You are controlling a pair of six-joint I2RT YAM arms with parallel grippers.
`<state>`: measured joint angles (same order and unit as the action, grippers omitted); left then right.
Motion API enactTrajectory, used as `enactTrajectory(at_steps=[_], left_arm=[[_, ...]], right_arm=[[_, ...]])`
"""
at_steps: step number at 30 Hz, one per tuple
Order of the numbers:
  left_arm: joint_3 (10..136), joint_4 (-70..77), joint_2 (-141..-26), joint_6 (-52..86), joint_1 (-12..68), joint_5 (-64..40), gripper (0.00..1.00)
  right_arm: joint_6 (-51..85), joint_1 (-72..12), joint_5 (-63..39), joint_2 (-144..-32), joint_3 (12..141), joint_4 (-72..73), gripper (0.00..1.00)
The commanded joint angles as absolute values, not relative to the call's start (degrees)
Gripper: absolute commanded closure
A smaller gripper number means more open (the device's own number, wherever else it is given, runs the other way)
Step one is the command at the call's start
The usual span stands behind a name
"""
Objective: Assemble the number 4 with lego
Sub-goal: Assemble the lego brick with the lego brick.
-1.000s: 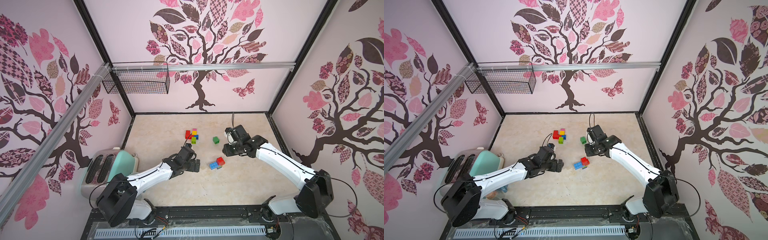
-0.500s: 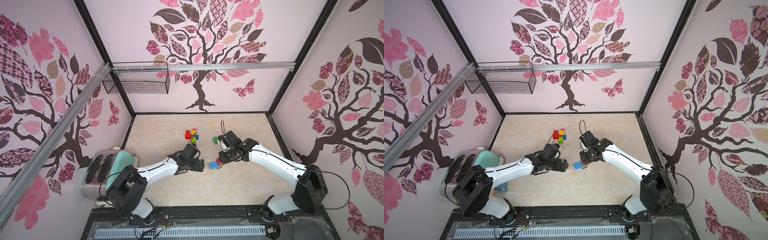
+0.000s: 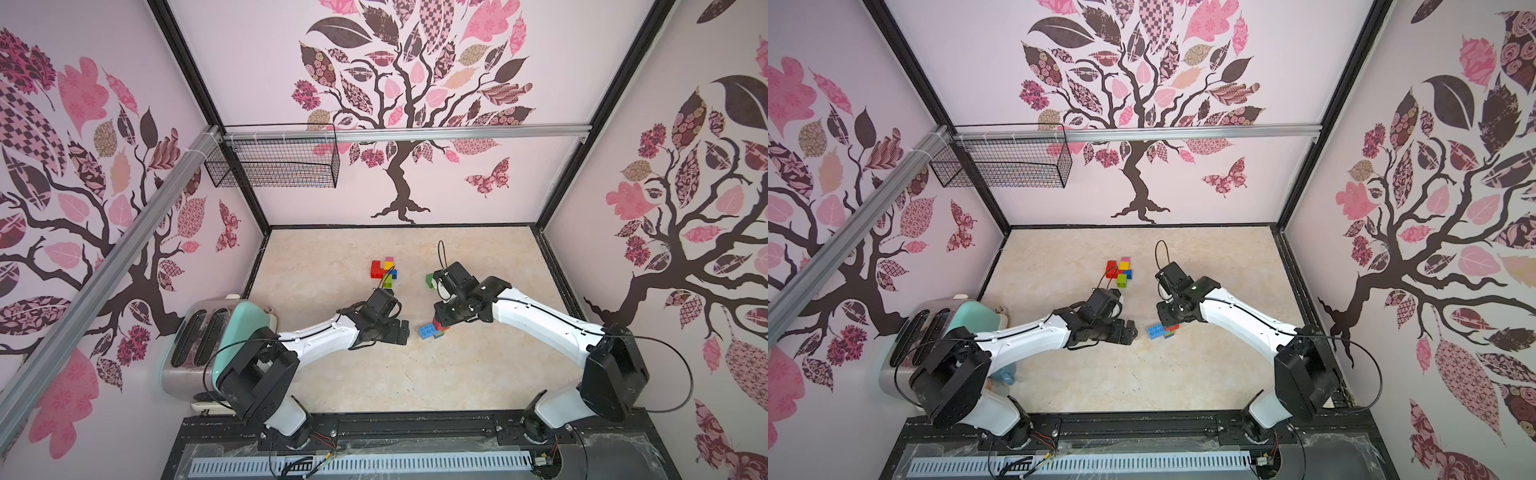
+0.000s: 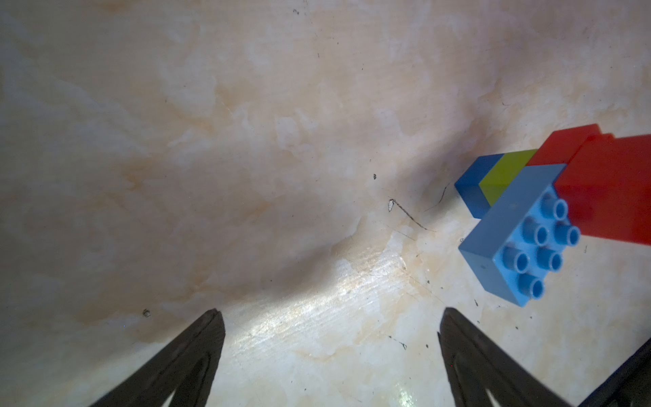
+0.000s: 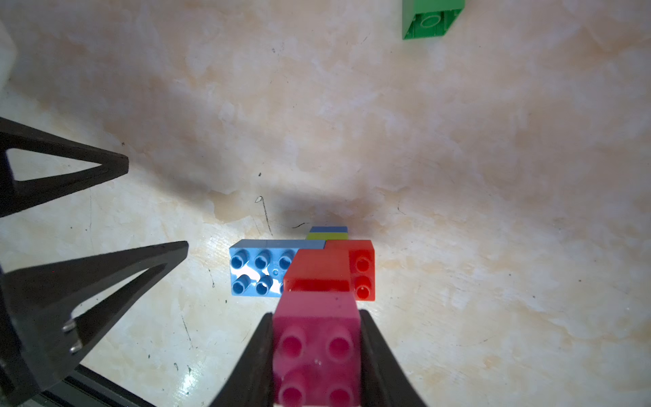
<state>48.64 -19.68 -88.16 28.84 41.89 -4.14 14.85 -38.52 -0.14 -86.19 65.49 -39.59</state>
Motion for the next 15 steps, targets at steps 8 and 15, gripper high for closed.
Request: enactTrajectory(at_steps=[8, 15], left_arm=[[51.11, -19.24, -89.54, 29.36, 41.90, -4.49, 0.02], [51.15, -19.01, -89.91, 29.31, 41.90, -4.49, 0.02]], right_arm=[[17.11, -39.50, 3.30, -87.49, 61.12, -43.97, 1.00], [20.33, -40.79, 7.10, -88.46, 59.12, -46.57, 1.00]])
